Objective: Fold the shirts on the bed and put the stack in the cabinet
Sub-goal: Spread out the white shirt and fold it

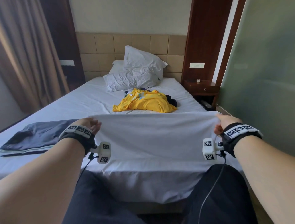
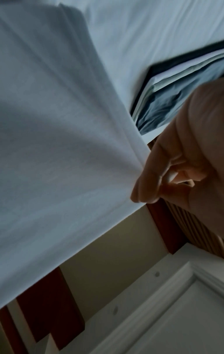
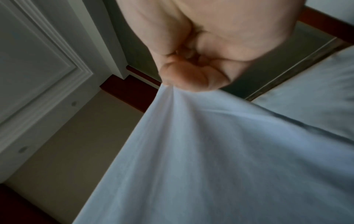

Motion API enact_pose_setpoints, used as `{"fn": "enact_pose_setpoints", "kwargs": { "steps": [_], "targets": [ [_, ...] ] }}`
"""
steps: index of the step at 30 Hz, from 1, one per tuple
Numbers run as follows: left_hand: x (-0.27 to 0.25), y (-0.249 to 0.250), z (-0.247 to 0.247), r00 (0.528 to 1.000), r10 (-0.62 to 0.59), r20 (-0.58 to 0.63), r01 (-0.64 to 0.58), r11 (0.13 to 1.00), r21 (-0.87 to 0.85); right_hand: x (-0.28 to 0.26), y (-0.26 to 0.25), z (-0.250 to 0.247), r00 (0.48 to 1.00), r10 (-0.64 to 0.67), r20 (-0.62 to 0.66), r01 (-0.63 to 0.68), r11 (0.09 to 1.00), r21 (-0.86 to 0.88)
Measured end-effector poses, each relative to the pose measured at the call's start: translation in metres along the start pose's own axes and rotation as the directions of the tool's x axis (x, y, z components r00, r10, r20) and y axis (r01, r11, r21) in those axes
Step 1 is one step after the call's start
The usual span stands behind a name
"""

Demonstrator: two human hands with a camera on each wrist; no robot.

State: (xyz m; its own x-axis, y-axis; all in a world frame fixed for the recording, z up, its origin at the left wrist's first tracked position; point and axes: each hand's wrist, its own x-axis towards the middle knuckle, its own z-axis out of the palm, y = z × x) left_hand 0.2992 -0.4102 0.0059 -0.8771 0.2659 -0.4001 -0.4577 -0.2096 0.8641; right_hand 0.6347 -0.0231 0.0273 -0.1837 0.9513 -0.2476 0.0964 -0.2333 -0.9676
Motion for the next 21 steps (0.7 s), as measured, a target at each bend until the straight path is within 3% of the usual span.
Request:
{"fn": "enact_pose_setpoints", "kwargs": {
  "steps": [4, 8, 12, 21],
  "targets": [
    [0.019, -0.007, 0.014, 1.0, 0.021, 0.001, -0.021, 0.997, -0.074, 0.023, 0.009, 0.025, 0.994, 0.078, 0.08, -0.097, 0.958, 0.269],
    [0.044, -0.018, 0.036, 1.0, 0.023, 0.003, -0.023, 0.999, -0.047, 0.044, 0.021, 0.05, 0.978, 0.078, 0.192, -0.12, 0.968, 0.219],
    [0.084, -0.014, 0.052, 1.0, 0.02, -0.007, -0.02, 1.0, -0.019, 0.074, 0.02, 0.074, 0.985, 0.06, 0.165, -0.109, 0.945, 0.308],
    [0.163, -0.015, 0.094, 1.0, -0.007, -0.005, 0.007, 0.999, 0.045, 0.14, 0.02, 0.124, 0.975, 0.115, 0.19, -0.157, 0.962, 0.222]
  ]
}}
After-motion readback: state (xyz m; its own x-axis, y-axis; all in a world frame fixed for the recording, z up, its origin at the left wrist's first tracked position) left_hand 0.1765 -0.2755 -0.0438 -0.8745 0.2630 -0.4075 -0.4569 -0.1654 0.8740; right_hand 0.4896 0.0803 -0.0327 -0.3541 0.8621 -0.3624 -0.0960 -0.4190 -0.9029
